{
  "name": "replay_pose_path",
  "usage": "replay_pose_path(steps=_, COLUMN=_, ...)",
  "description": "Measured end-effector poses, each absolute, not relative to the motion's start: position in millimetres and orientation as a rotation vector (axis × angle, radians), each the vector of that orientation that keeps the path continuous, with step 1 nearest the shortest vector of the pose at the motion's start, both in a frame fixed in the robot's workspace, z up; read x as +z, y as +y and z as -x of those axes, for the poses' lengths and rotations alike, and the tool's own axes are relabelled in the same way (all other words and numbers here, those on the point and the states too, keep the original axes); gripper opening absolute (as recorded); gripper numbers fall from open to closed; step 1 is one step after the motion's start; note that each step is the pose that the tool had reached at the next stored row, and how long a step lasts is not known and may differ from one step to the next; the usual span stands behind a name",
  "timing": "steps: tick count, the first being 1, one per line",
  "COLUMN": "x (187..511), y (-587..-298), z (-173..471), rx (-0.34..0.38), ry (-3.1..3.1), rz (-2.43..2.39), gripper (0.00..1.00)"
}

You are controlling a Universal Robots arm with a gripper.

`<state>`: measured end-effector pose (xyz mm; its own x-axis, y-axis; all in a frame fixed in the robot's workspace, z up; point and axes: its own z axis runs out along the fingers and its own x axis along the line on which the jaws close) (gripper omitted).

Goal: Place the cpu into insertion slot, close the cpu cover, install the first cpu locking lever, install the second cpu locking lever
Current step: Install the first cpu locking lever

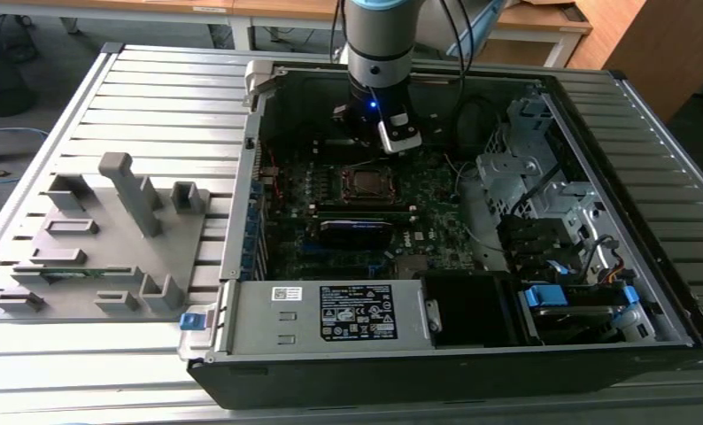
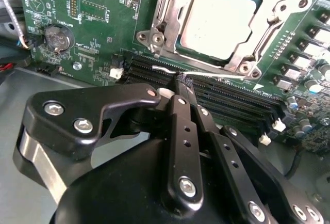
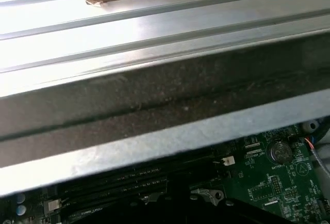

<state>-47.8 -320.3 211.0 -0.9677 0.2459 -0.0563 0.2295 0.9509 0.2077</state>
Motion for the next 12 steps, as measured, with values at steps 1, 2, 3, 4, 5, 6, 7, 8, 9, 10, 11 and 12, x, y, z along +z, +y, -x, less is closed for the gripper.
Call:
replay_pose_path(steps=1, x=212.4, y=-320.3, z=47.8, rx=0.307, ry=3.022, rz=-0.369, gripper=0.11)
replay_pose_path(steps=2, x=213.6, y=-320.3, z=47.8, rx=0.307, ry=3.022, rz=-0.369, gripper=0.11)
replay_pose_path(steps=3, x=214.8, y=-320.5, z=47.9, rx=0.306, ry=3.022, rz=-0.369, gripper=0.11)
replay_pose_path(steps=4, x=215.9, y=-320.4, z=47.9, rx=0.307, ry=3.022, rz=-0.369, gripper=0.11)
replay_pose_path(steps=5, x=217.0, y=-320.4, z=47.8, rx=0.307, ry=3.022, rz=-0.369, gripper=0.11)
replay_pose_path(steps=6, x=217.8, y=-320.4, z=47.9, rx=0.307, ry=3.022, rz=-0.369, gripper=0.11)
replay_pose_path(steps=7, x=218.0, y=-320.3, z=47.9, rx=0.307, ry=3.022, rz=-0.368, gripper=0.11)
replay_pose_path(steps=8, x=217.9, y=-320.3, z=48.1, rx=0.307, ry=3.021, rz=-0.369, gripper=0.11)
replay_pose_path(steps=9, x=218.0, y=-320.4, z=48.8, rx=0.307, ry=3.019, rz=-0.368, gripper=0.11)
replay_pose_path(steps=10, x=217.9, y=-320.4, z=49.8, rx=0.308, ry=3.015, rz=-0.367, gripper=0.11)
replay_pose_path(steps=11, x=217.6, y=-320.4, z=51.0, rx=0.308, ry=3.010, rz=-0.365, gripper=0.11)
replay_pose_path(steps=12, x=217.1, y=-320.3, z=52.3, rx=0.309, ry=3.004, rz=-0.365, gripper=0.11)
